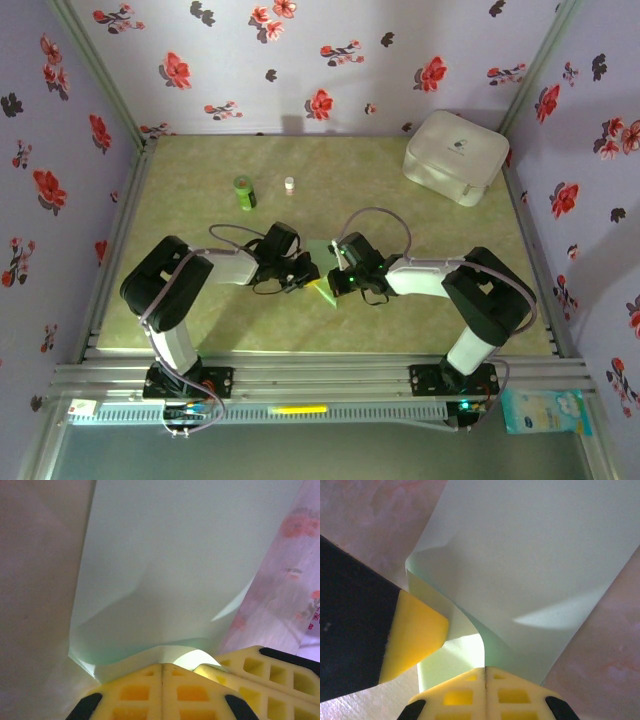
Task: Fold a paper plane with a square sheet of paper (pick it up from the middle)
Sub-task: Fold the paper at the center of the table.
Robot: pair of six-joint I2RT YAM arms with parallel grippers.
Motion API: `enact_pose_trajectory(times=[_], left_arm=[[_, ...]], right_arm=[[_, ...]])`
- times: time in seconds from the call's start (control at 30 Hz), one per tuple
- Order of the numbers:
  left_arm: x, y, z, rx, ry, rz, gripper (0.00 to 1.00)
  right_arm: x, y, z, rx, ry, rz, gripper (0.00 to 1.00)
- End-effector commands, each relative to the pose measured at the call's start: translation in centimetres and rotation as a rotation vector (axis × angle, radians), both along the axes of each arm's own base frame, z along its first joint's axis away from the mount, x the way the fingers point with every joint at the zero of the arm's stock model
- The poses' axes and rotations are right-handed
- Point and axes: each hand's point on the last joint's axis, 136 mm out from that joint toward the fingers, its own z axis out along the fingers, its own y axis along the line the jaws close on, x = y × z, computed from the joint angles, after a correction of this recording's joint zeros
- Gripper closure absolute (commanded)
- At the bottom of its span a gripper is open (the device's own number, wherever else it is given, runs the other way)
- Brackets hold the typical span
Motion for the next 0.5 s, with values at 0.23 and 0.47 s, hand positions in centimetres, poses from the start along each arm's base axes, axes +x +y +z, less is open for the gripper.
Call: enact_pose_trajectory(times=[0.23,0.47], left_arm=[[-1.3,1.7,-3.1,0.090,0.046,0.009,1.00],[-1.2,1.8,-3.0,0.092,0.039,0.015,1.00]], right_arm=[[1.9,-2.5,4.8,0.064,-0.004,-0.172,0.57],[-1.3,-1.5,7.7,0.263,0.206,-0.146,0.60]])
